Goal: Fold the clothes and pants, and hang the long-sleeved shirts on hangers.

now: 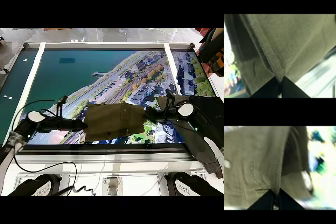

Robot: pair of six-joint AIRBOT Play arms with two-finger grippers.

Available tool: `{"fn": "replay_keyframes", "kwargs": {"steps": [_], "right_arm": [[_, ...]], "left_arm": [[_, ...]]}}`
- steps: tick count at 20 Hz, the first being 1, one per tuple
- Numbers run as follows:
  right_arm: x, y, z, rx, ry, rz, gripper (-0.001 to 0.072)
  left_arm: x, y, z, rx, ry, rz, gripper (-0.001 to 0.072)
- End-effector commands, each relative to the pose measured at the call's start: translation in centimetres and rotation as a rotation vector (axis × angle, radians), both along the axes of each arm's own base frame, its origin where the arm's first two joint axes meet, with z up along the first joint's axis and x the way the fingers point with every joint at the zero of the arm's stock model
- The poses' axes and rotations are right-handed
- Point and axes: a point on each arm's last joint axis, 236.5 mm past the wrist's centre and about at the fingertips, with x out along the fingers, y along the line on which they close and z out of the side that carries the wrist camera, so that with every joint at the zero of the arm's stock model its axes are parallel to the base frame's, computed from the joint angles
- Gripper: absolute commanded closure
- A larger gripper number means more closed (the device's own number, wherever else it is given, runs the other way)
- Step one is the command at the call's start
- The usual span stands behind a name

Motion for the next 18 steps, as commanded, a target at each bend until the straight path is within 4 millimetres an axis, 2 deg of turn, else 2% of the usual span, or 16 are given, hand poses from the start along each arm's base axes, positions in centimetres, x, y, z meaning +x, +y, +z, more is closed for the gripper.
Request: {"fn": "replay_keyframes", "kwargs": {"steps": [1,2,3,4,5,9,11,15,16,18], "right_arm": [[-5.7,-1.8,-3.4,-0.089,0.181,0.137,0.0657],[-5.5,-1.9,-3.7,-0.093,0.172,0.127,0.0529],[-5.0,-2.3,-3.8,-0.107,0.152,0.119,0.0284],[-4.2,-2.5,-3.7,-0.117,0.121,0.107,0.0078],[-3.3,-2.7,-3.5,-0.125,0.089,0.094,0.0022],[0.6,-3.1,-2.0,-0.138,-0.007,0.043,0.0022],[1.7,-3.5,-2.7,-0.127,0.035,0.03,0.0022],[1.3,-4.5,-6.1,-0.02,0.244,0.013,0.0037],[0.7,-3.9,-6.8,0.041,0.287,0.029,0.0038],[-0.1,-1.5,-7.4,0.183,0.326,0.105,0.0038]], "left_arm": [[-2.4,-1.0,-2.7,0.067,0.077,-0.101,0.0614],[-2.4,-1.6,-3.1,0.072,0.074,-0.108,0.0387],[-2.4,-2.0,-3.5,0.076,0.074,-0.114,0.0084],[-2.4,-2.3,-3.8,0.08,0.071,-0.119,0.0007],[-2.4,-2.4,-3.8,0.082,0.07,-0.122,0.0008],[-2.4,-2.4,-3.8,0.083,0.069,-0.121,0.0008],[-2.4,-2.4,-3.8,0.082,0.069,-0.121,0.0009],[-2.4,-2.4,-3.8,0.083,0.069,-0.122,0.001],[-2.4,-2.4,-3.8,0.083,0.069,-0.122,0.0015],[-2.4,-2.4,-3.9,0.084,0.067,-0.12,0.0016]]}}
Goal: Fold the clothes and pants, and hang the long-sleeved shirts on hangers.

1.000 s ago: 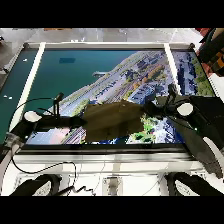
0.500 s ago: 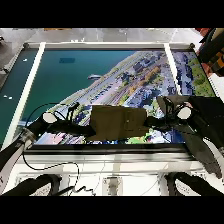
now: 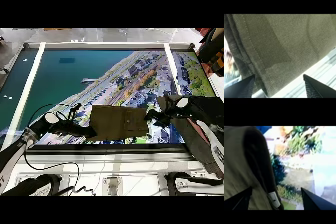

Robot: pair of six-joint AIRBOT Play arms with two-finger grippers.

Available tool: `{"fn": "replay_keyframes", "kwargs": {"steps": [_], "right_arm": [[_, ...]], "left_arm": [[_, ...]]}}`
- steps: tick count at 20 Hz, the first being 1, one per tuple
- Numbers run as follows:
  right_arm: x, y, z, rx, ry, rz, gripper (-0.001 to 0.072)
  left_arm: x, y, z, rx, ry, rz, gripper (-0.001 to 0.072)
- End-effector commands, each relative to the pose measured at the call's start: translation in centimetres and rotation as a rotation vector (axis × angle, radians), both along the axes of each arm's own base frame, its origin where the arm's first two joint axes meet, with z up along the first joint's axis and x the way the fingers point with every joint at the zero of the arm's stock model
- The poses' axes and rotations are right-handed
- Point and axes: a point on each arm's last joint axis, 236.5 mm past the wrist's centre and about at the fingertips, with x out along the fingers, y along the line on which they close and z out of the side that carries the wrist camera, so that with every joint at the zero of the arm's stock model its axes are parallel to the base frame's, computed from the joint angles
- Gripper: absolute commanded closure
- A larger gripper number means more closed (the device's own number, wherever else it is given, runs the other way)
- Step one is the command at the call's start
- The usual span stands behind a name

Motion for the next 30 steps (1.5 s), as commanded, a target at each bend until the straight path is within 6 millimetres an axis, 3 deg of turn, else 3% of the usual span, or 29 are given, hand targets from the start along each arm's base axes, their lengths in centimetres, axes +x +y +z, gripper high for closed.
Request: {"fn": "replay_keyframes", "kwargs": {"steps": [1,4,6,8,10,12,15,17,19,22,25,28,30], "right_arm": [[-0.8,3.9,-0.8,0.262,0.07,0.082,0.0038],[1.1,7.6,-1.2,0.374,-0.049,0.129,0.007],[3.3,9.8,-0.9,0.376,-0.159,0.124,0.0404],[4.9,11.7,-0.2,0.359,-0.262,0.17,0.0411],[6.0,13.4,1.3,0.35,-0.338,0.248,0.0683],[8.0,14.1,3.8,0.353,-0.415,0.273,0.0685],[12.3,12.4,11.2,0.33,-0.61,0.259,0.0685],[14.5,8.6,16.6,0.256,-0.716,0.202,0.0685],[15.5,2.7,21.1,0.123,-0.776,0.102,0.0685],[13.8,-8.5,26.9,-0.109,-0.817,-0.122,0.0685],[8.4,-20.0,31.0,-0.347,-0.812,-0.407,0.0685],[-0.8,-30.0,33.0,-0.597,-0.703,-0.708,0.0685],[-8.0,-34.1,31.8,-0.738,-0.52,-0.829,0.0685]], "left_arm": [[0.2,0.1,-0.1,0.004,-0.006,0.005,0.0015],[0.9,0.2,-0.3,0.011,-0.025,0.023,0.0015],[1.2,0.3,-0.3,0.015,-0.036,0.032,0.0016],[1.7,0.4,-0.4,0.02,-0.053,0.045,0.0015],[2.4,0.6,-0.4,0.027,-0.075,0.063,0.0016],[3.1,0.8,-0.4,0.034,-0.106,0.071,0.0015],[5.3,1.9,1.4,0.041,-0.167,0.078,0.0015],[7.6,3.1,4.1,0.068,-0.258,0.069,0.0015],[9.9,4.1,8.0,0.11,-0.392,0.048,0.0015],[11.6,4.6,15.0,0.124,-0.59,0.048,0.0016],[10.8,4.7,20.7,0.103,-0.735,0.065,0.0015],[9.1,4.9,24.5,0.088,-0.839,0.076,0.0015],[8.3,5.0,26.0,0.081,-0.88,0.08,0.0015]]}}
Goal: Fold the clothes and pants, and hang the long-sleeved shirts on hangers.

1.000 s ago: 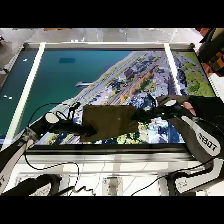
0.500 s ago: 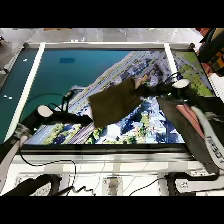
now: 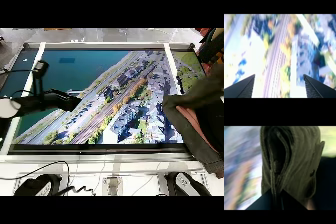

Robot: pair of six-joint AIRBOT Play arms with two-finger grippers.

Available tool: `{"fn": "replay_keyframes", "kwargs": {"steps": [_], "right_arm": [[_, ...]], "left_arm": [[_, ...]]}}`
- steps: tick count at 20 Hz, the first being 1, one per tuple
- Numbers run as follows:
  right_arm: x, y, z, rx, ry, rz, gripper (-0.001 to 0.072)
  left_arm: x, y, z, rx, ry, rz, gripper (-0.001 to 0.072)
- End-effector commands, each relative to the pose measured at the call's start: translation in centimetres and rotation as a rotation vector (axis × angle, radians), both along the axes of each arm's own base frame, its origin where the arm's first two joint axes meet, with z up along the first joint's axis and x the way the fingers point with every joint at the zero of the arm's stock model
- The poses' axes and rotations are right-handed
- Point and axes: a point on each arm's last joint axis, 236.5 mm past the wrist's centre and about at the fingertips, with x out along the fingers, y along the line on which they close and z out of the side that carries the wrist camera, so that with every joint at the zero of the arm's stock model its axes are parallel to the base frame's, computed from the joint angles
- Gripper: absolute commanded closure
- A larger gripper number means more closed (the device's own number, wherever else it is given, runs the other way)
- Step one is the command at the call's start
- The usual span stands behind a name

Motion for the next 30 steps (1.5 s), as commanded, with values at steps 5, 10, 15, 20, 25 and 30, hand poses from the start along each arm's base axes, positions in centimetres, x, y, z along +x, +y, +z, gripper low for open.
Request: {"fn": "replay_keyframes", "kwargs": {"steps": [5,10,15,20,25,30], "right_arm": [[-20.2,-8.8,-5.4,0.141,0.374,-0.637,0.0589],[-15.8,-8.2,-5.6,0.203,0.237,-0.575,0.0308],[-6.3,-3.8,-3.5,-0.009,0.154,-0.222,0.0685],[3.1,10.8,-2.2,-0.206,0.066,0.322,0.0685],[4.2,24.5,-3.8,-0.392,0.075,0.794,0.0685],[3.7,27.0,-5.5,-0.429,0.125,0.903,0.0684]], "left_arm": [[-1.5,0.4,3.5,-0.005,-0.1,0.004,0.0015],[-1.5,0.4,3.5,-0.005,-0.1,0.004,0.0015],[-1.5,0.4,3.5,-0.005,-0.1,0.004,0.0015],[-1.5,0.4,3.5,-0.004,-0.1,0.004,0.0015],[-1.5,0.4,3.5,-0.005,-0.1,0.004,0.0015],[-1.5,0.4,3.5,-0.005,-0.1,0.004,0.0015]]}}
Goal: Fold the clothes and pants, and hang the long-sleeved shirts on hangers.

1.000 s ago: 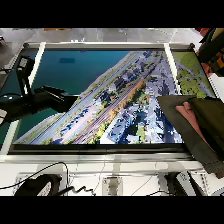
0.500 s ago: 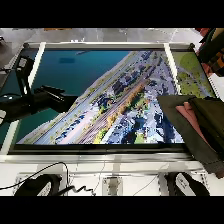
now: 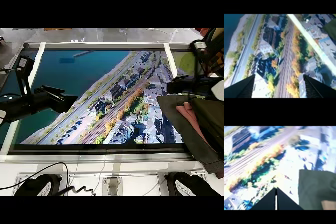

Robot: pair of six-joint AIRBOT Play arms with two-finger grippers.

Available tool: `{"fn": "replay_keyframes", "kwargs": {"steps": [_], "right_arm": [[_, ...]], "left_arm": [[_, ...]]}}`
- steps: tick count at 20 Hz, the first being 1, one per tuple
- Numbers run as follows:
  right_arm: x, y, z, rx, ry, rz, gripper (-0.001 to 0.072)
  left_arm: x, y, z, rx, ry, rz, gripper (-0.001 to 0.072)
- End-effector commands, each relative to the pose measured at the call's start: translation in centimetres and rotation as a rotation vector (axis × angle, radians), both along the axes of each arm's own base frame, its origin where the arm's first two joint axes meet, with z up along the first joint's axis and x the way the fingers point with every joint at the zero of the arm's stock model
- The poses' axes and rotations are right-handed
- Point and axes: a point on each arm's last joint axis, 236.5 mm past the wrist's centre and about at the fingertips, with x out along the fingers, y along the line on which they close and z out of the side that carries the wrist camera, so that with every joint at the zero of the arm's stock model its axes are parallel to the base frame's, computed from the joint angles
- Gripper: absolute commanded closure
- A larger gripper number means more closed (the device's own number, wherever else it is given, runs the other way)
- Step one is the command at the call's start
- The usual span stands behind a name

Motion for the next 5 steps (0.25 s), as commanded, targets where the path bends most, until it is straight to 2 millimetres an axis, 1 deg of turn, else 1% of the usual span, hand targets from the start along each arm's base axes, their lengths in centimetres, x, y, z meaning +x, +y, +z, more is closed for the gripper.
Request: {"fn": "replay_keyframes", "kwargs": {"steps": [1,5], "right_arm": [[-0.61,2.02,-0.95,-0.046,0.029,0.088,0.0684],[-0.43,2.14,-0.75,-0.04,0.018,0.088,0.0685]], "left_arm": [[0.01,0.04,0.07,0.0,-0.002,0.001,0.0015],[0.01,0.04,0.07,0.0,-0.002,0.001,0.0015]]}}
